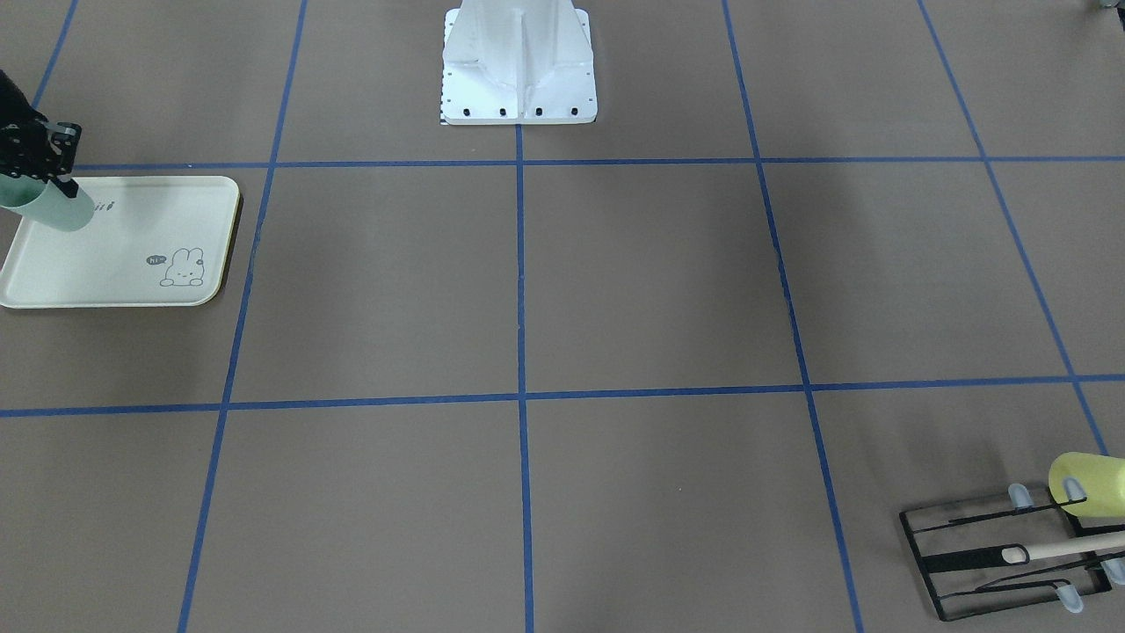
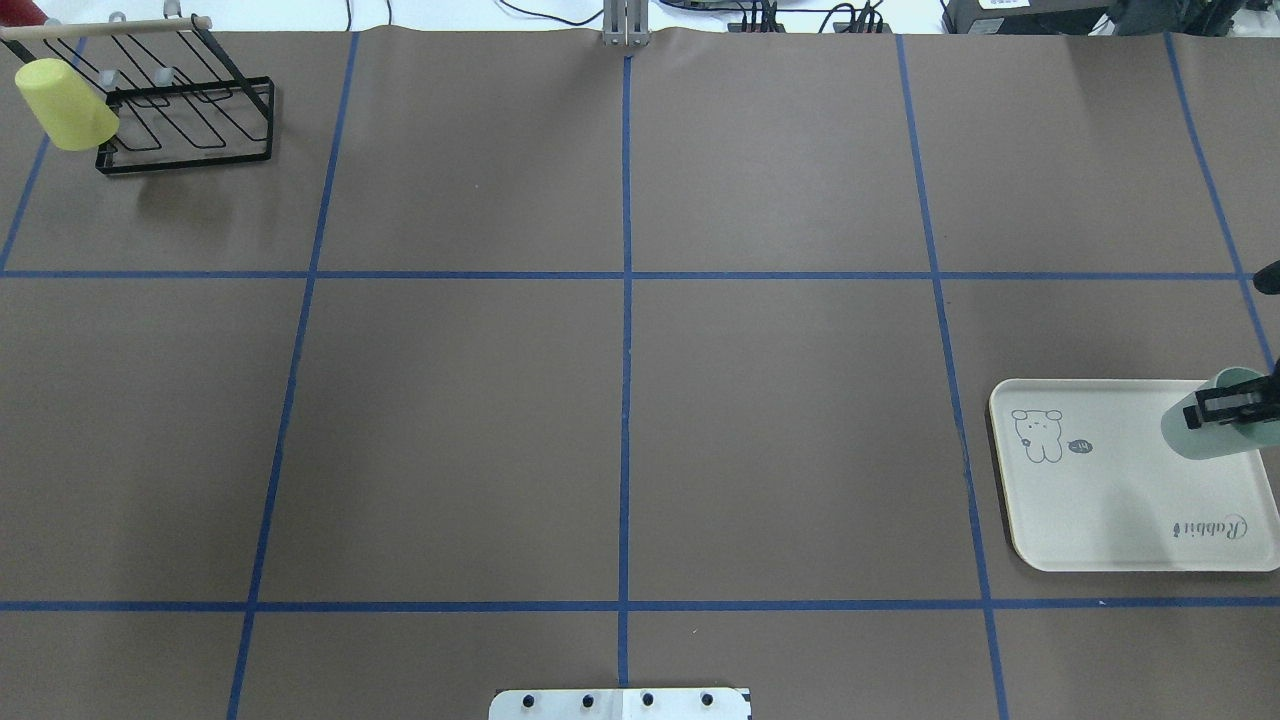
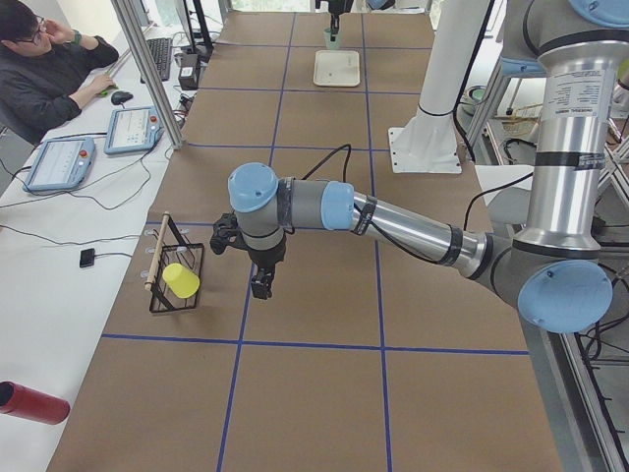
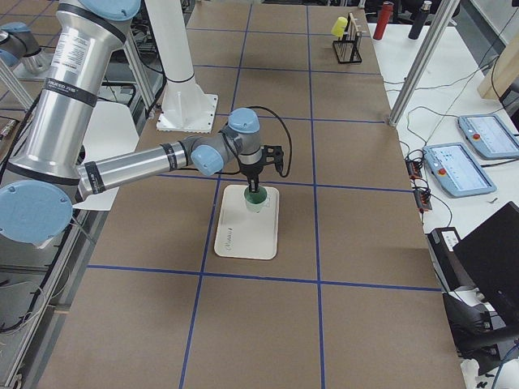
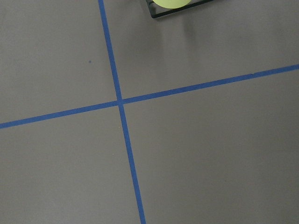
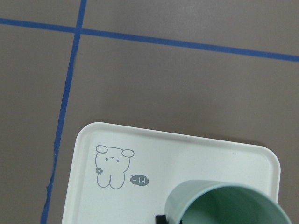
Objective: Left arm grabs green cup and hands to right arm on tray
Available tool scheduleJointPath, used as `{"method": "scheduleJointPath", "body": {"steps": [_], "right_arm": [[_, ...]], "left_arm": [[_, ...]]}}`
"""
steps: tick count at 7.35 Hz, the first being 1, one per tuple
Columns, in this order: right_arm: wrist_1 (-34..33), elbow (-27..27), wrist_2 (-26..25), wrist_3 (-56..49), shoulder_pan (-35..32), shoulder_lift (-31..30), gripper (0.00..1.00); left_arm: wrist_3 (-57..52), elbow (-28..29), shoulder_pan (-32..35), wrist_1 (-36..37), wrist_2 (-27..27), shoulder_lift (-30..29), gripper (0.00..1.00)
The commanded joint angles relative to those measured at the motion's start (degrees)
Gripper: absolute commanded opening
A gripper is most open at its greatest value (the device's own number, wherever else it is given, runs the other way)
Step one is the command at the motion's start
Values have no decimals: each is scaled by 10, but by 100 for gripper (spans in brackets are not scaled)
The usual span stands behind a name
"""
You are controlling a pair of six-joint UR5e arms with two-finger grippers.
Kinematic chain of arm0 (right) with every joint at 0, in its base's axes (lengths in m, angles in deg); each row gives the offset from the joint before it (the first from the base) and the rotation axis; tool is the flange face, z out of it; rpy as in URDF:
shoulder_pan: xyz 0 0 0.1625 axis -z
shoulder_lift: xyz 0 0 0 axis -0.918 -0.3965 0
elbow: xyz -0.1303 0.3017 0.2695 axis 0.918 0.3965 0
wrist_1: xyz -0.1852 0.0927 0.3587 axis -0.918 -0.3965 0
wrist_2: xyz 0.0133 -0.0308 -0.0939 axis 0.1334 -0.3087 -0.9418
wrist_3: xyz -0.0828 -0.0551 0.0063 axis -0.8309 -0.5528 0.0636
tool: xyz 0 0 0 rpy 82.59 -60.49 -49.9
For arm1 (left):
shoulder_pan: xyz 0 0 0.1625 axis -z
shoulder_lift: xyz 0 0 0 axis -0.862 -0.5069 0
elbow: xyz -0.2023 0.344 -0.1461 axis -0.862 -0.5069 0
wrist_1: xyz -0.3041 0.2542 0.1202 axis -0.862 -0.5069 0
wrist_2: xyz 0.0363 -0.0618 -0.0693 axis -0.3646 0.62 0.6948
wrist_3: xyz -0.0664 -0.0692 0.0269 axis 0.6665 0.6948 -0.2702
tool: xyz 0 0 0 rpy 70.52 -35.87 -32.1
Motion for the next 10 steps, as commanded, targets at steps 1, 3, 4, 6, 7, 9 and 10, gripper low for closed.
{"method": "scheduleJointPath", "body": {"steps": [1, 3, 4, 6, 7, 9, 10], "right_arm": [[65, 32, -52, 72, 70, -8, 0], [115, 78, -86, 84, 87, -4, 0], [115, 82, -92, 85, 93, -4, 0], [115, 92, -97, 85, 101, 4, 28], [115, 92, -98, 85, 101, 11, 98], [115, 86, -97, 82, 98, 18, 100], [112, 77, -83, 75, 66, 22, 100]], "left_arm": [[1, -1, 1, 0, 6, 1, 100], [1, -1, 1, 0, 5, 1, 100], [1, -1, 1, 0, 6, 1, 100], [1, 0, 0, 0, 6, 1, 100], [1, 0, 0, 0, 5, 1, 100], [1, 0, 1, 0, 5, 2, 100], [1, 1, 0, 0, 6, 3, 100]]}}
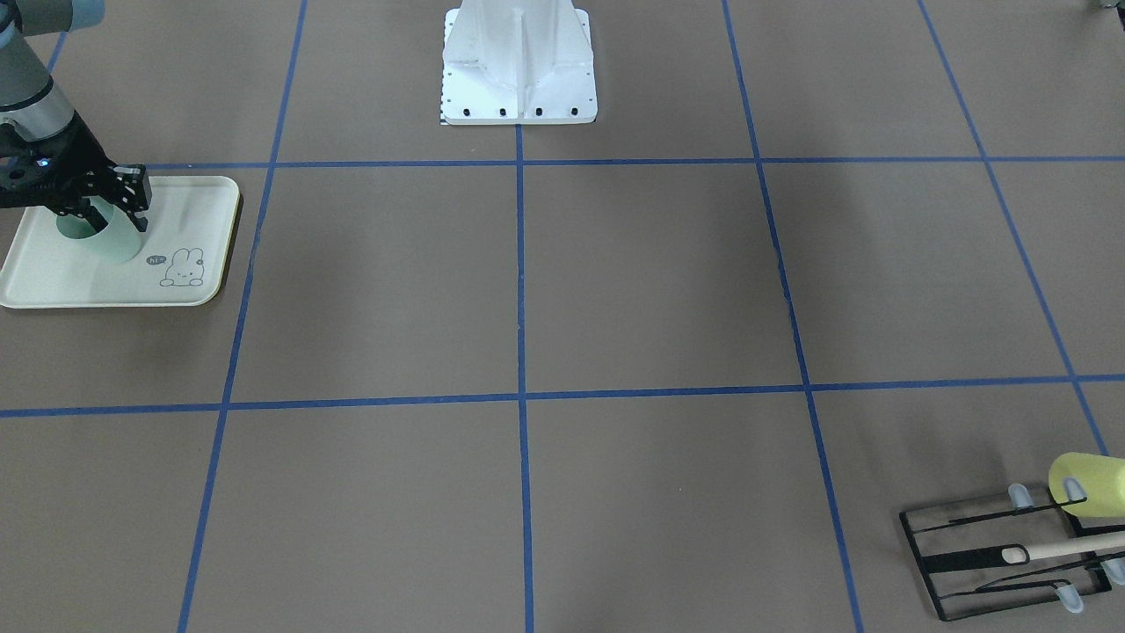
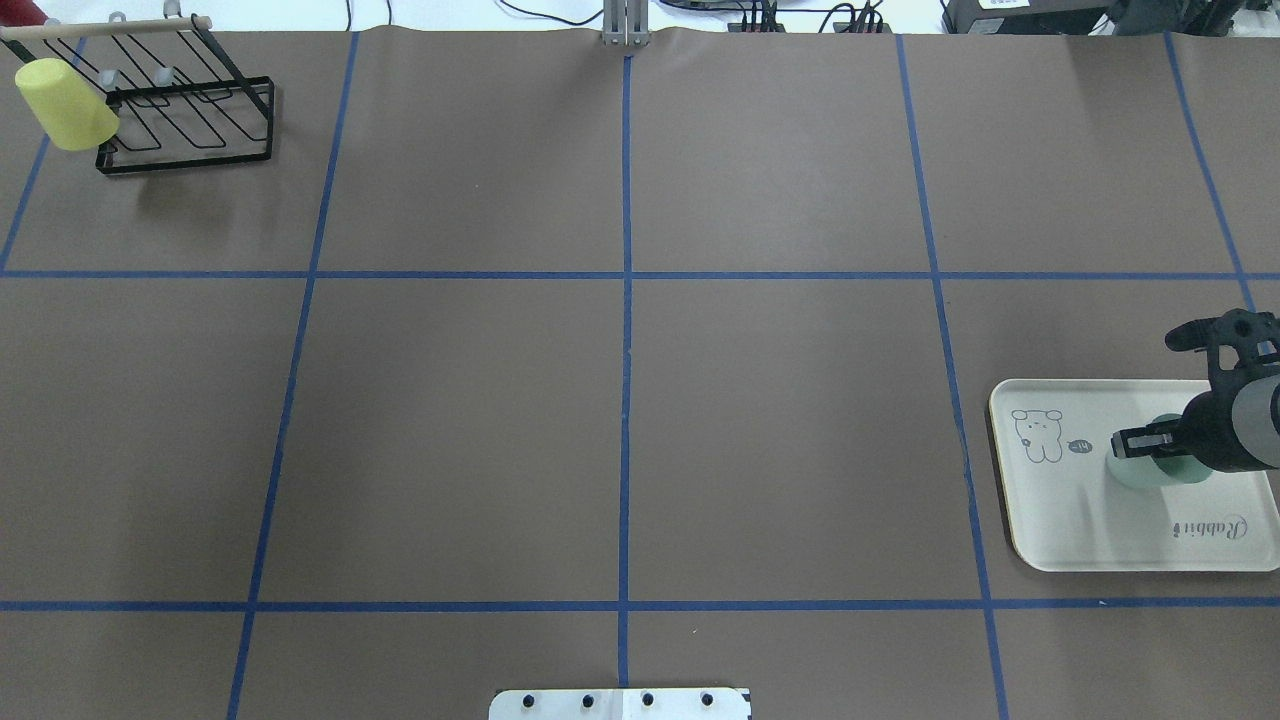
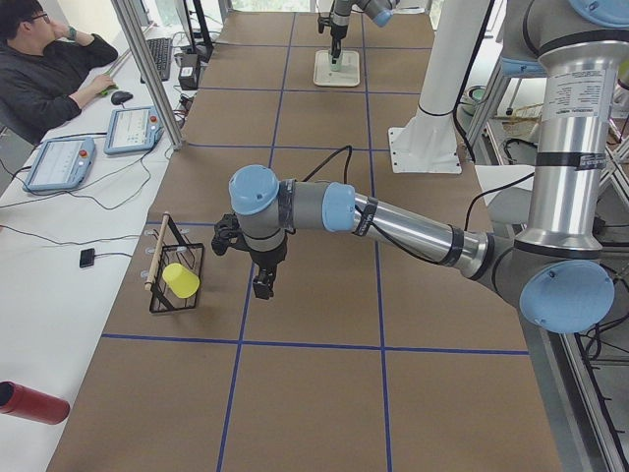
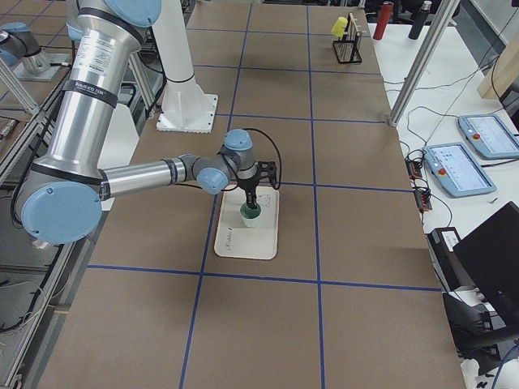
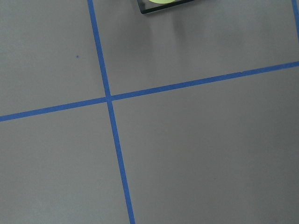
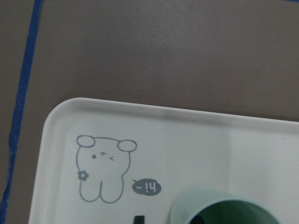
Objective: Left arm grabs green cup and hands to right arm on tray
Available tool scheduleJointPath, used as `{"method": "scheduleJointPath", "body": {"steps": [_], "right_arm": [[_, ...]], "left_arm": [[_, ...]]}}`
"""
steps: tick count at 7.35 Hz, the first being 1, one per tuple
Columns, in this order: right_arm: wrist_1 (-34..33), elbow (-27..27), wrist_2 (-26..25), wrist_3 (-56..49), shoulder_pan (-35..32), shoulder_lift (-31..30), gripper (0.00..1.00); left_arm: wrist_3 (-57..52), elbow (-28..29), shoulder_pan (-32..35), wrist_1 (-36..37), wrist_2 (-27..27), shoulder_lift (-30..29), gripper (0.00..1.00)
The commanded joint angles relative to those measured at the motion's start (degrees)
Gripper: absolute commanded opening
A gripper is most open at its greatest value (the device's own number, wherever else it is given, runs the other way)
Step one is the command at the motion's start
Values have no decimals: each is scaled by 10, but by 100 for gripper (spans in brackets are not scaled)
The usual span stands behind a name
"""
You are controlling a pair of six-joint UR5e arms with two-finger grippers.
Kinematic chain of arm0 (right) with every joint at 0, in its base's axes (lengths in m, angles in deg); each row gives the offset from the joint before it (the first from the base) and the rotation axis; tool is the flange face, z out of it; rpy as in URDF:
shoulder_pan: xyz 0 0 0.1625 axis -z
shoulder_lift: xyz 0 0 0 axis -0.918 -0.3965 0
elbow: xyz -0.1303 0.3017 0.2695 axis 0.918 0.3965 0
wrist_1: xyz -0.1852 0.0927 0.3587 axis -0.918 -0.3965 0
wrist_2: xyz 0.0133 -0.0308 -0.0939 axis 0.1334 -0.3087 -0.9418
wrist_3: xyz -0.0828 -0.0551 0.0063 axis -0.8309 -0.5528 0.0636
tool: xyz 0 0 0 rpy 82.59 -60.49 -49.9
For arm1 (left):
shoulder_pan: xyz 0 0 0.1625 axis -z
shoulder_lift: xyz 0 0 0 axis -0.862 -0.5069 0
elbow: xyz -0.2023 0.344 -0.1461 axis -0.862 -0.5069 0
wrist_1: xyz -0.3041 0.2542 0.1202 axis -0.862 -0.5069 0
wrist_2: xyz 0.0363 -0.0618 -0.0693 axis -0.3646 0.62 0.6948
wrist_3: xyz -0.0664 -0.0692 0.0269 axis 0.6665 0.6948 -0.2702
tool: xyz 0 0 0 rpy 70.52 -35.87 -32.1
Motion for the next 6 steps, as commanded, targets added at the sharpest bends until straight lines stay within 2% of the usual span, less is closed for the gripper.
{"method": "scheduleJointPath", "body": {"steps": [1, 2, 3, 4, 5, 6], "right_arm": [[-12, -16, 59, -18, -71, 8, 100], [-15, -17, 101, -44, -108, 8, 100], [-32, -15, 122, -90, -142, 11, 100], [-109, -12, 153, -168, -202, 48, 100], [-211, -10, 162, -281, -259, 95, 100], [-288, -7, 161, -374, -298, 110, 100]], "left_arm": [[1, 0, -1, -1, 1, 2, 100], [1, 0, -1, -1, 1, 2, 100], [1, 1, -1, -1, 1, 2, 100], [1, 1, -1, -1, 1, 2, 100], [1, 1, -1, -1, 1, 2, 100], [1, 1, -1, -1, 1, 2, 100]]}}
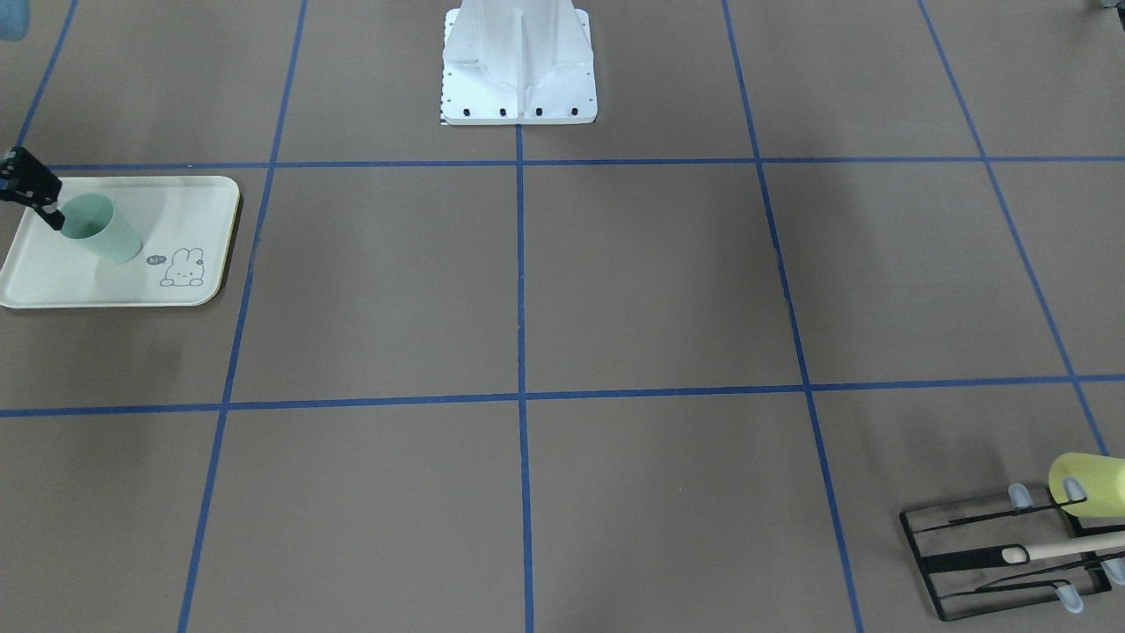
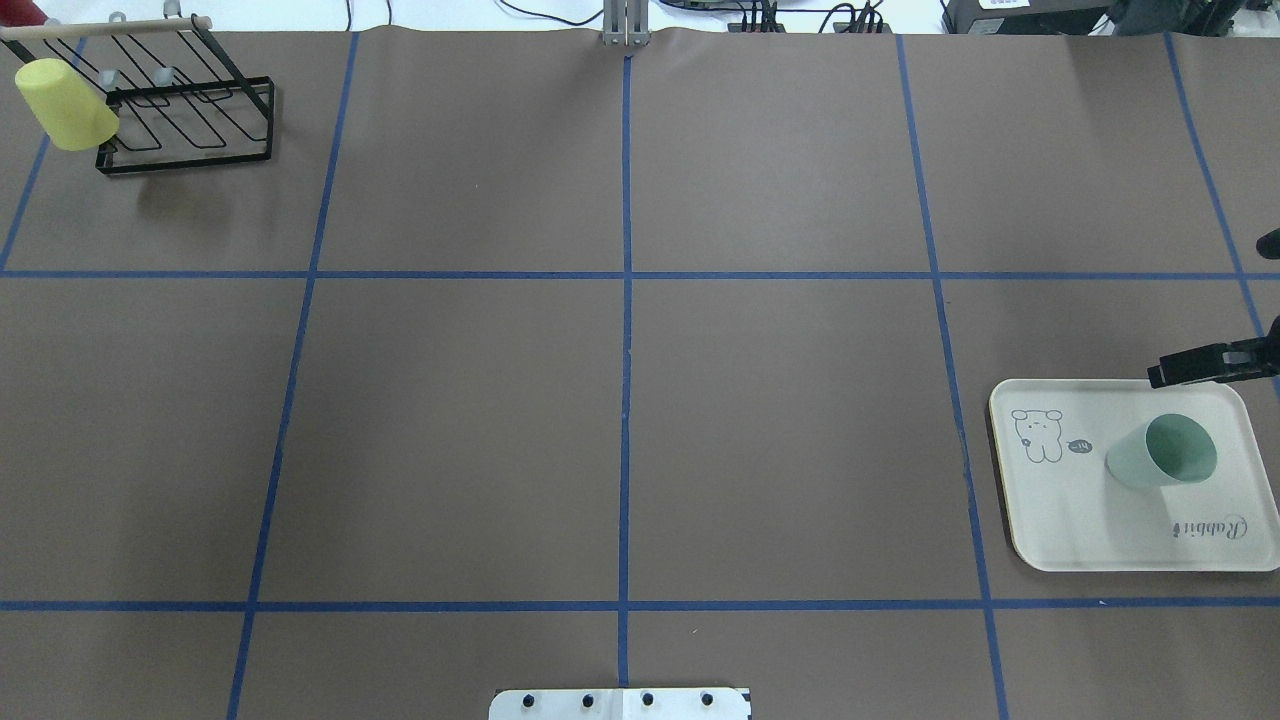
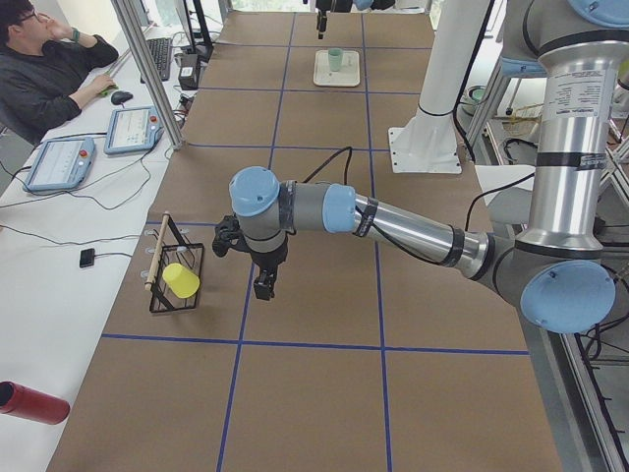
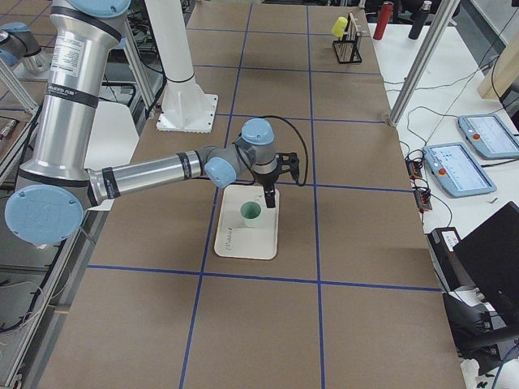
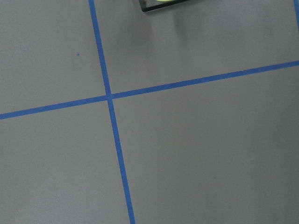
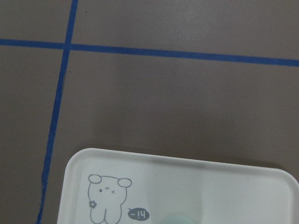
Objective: Left arm grabs green cup and hands to right arm on tray
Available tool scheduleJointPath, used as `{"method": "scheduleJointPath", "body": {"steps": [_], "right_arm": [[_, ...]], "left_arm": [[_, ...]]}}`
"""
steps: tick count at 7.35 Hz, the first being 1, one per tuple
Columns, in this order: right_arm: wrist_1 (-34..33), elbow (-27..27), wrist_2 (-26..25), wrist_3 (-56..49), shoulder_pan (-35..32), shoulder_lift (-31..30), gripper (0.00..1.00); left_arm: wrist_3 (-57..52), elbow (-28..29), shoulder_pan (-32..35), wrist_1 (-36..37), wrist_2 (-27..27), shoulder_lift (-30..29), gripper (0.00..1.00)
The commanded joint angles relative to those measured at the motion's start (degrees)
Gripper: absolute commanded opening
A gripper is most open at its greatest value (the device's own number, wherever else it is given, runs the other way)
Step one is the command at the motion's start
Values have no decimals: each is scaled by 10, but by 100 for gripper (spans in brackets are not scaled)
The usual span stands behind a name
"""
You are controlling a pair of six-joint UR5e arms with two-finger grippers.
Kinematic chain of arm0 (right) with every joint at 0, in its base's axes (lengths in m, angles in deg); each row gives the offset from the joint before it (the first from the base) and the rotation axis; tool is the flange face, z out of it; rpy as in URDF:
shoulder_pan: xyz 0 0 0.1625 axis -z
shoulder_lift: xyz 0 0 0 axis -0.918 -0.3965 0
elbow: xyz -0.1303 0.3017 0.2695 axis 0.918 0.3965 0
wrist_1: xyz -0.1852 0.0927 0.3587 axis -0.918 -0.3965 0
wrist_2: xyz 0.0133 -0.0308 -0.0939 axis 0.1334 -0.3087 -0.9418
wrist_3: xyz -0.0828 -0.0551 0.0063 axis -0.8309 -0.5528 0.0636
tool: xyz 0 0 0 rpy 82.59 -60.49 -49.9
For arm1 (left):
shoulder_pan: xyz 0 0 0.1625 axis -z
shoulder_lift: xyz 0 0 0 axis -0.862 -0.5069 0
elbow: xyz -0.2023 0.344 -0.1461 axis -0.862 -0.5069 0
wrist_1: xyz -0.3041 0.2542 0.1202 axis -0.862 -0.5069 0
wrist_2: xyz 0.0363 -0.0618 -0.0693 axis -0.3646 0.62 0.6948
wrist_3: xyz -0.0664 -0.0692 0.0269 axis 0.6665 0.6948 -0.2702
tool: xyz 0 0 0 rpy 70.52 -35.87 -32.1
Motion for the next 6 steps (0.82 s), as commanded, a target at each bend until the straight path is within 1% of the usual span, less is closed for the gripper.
{"method": "scheduleJointPath", "body": {"steps": [1, 2, 3, 4, 5, 6], "right_arm": [[-135, 28, 11, -203, -110, 40, 100], [-132, 86, 28, -299, -150, 37, 100], [-132, 135, 37, -364, -189, 36, 100], [-131, 150, 38, -371, -226, 19, 100], [-131, 147, 40, -372, -254, -1, 100], [-130, 148, 38, -371, -256, -16, 100]], "left_arm": [[0, 2, 0, 0, 0, -1, 100], [-1, 6, 0, -1, 0, -1, 100], [-1, 8, -1, -1, -1, -1, 100], [1, 8, -1, 0, -2, -1, 100], [2, 11, 0, 6, -1, 0, 100], [1, 32, 0, 2, -2, 10, 100]]}}
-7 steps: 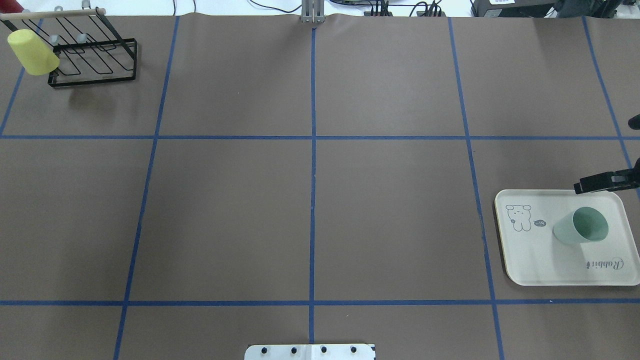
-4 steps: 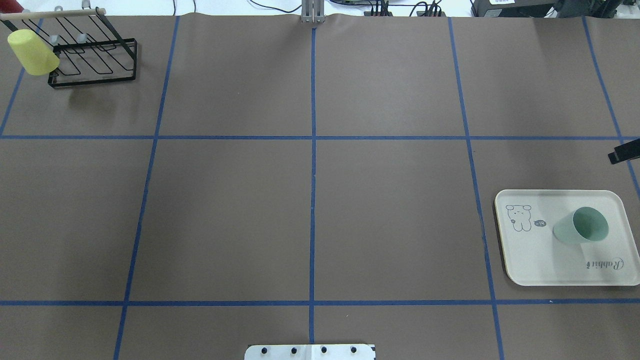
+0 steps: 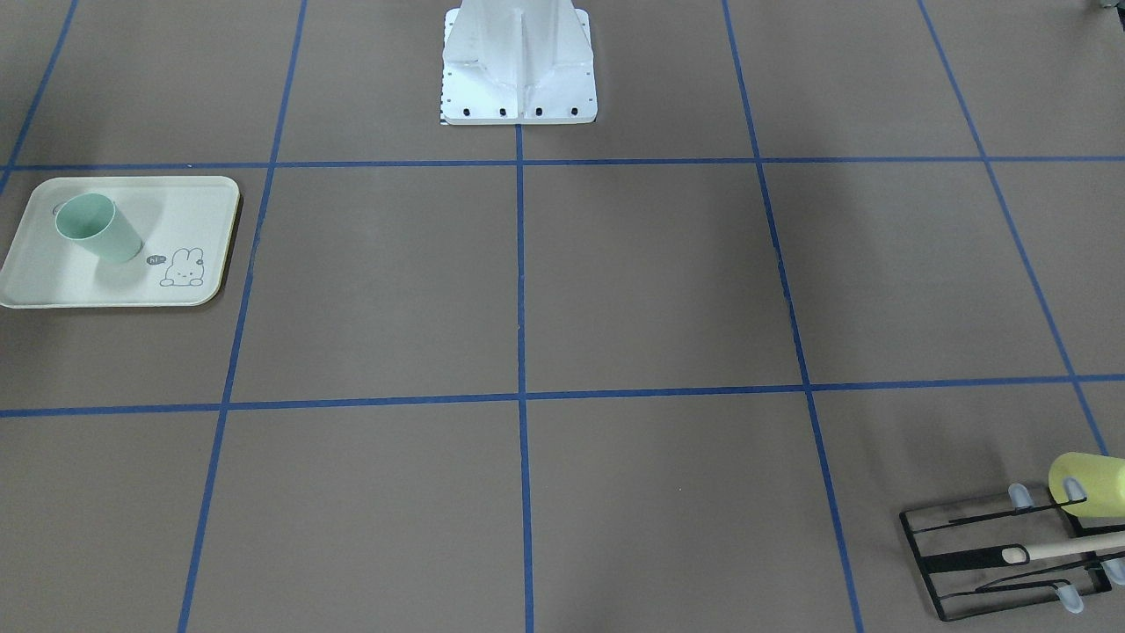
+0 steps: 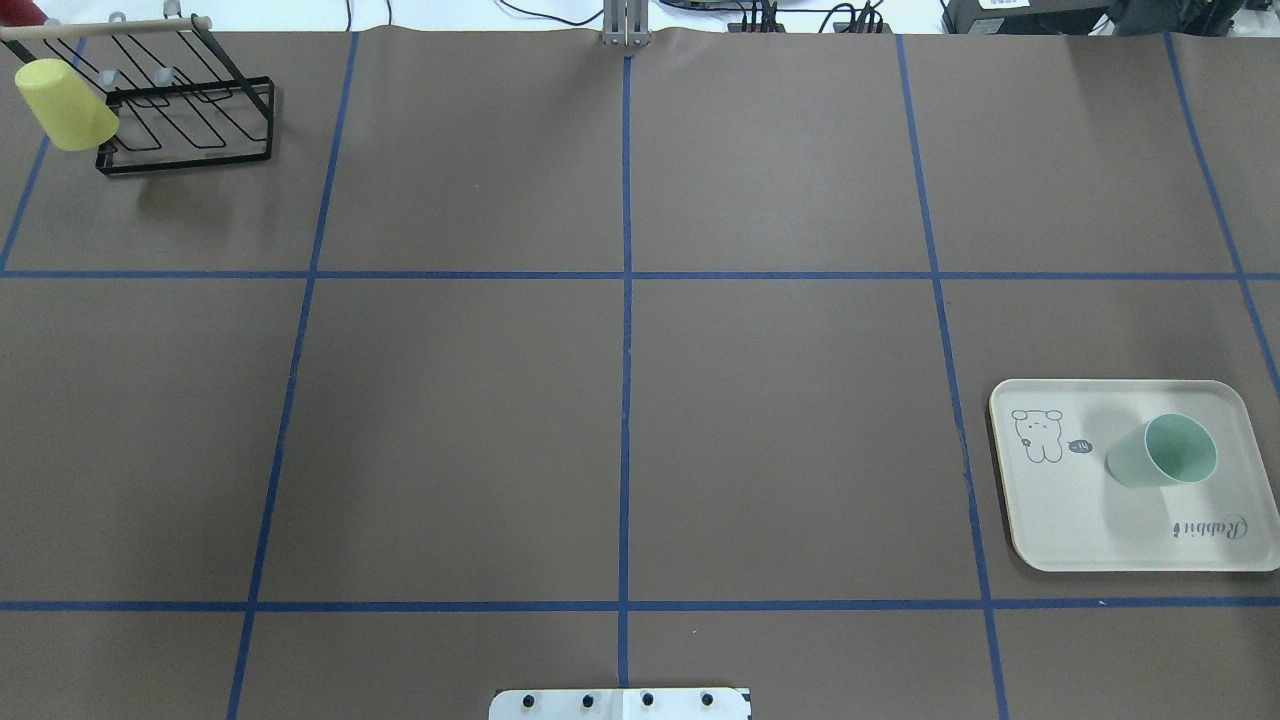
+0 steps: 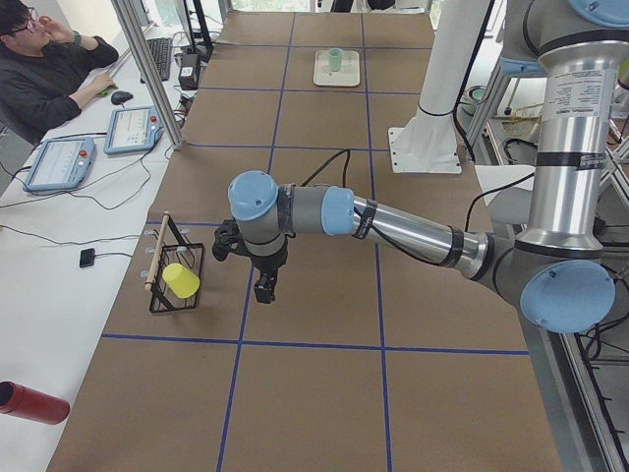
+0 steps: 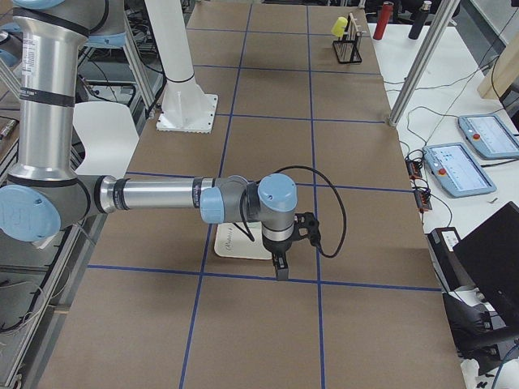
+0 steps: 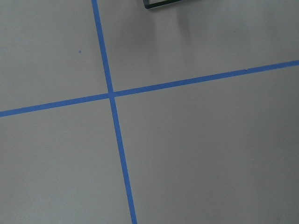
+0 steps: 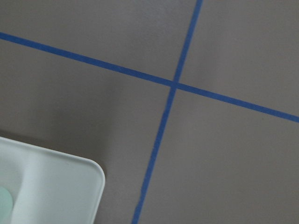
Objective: Left arm grabs green cup and hands to right arm on tray
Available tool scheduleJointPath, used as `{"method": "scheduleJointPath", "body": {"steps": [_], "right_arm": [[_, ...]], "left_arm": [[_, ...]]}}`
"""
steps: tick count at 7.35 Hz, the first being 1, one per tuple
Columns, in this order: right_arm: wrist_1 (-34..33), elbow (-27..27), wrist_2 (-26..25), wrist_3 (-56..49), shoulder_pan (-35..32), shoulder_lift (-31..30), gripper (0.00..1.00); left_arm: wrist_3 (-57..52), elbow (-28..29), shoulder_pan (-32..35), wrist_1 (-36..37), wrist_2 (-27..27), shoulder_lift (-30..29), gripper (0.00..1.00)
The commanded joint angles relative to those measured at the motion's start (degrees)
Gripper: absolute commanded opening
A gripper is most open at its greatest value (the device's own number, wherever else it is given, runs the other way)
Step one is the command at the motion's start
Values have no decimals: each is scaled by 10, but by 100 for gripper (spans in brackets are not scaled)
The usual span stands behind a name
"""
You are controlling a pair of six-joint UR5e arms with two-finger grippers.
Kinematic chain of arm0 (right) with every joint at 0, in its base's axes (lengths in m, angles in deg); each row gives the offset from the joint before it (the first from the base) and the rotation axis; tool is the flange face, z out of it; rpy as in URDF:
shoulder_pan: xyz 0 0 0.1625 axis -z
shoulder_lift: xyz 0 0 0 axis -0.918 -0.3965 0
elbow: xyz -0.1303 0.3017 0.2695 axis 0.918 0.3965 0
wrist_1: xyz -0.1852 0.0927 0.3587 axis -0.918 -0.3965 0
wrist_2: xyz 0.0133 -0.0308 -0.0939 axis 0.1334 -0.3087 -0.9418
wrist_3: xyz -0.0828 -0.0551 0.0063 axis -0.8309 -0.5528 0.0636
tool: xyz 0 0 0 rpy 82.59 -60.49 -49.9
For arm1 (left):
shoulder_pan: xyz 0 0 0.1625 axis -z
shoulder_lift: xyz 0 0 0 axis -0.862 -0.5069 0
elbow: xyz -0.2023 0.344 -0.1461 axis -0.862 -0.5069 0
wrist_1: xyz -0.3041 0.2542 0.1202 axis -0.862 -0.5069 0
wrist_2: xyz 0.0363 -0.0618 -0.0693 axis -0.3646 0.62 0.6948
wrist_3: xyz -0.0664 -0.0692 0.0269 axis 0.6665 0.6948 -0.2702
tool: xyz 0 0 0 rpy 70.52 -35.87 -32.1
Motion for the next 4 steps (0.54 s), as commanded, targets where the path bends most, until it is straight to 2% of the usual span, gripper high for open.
{"method": "scheduleJointPath", "body": {"steps": [1, 4], "right_arm": [[1, 7, -5, -7, -19, -21, 100], [1, 8, -5, -5, -18, -20, 100]], "left_arm": [[2, 12, 0, -1, -2, 10, 100], [17, 19, 1, -1, -5, 13, 100]]}}
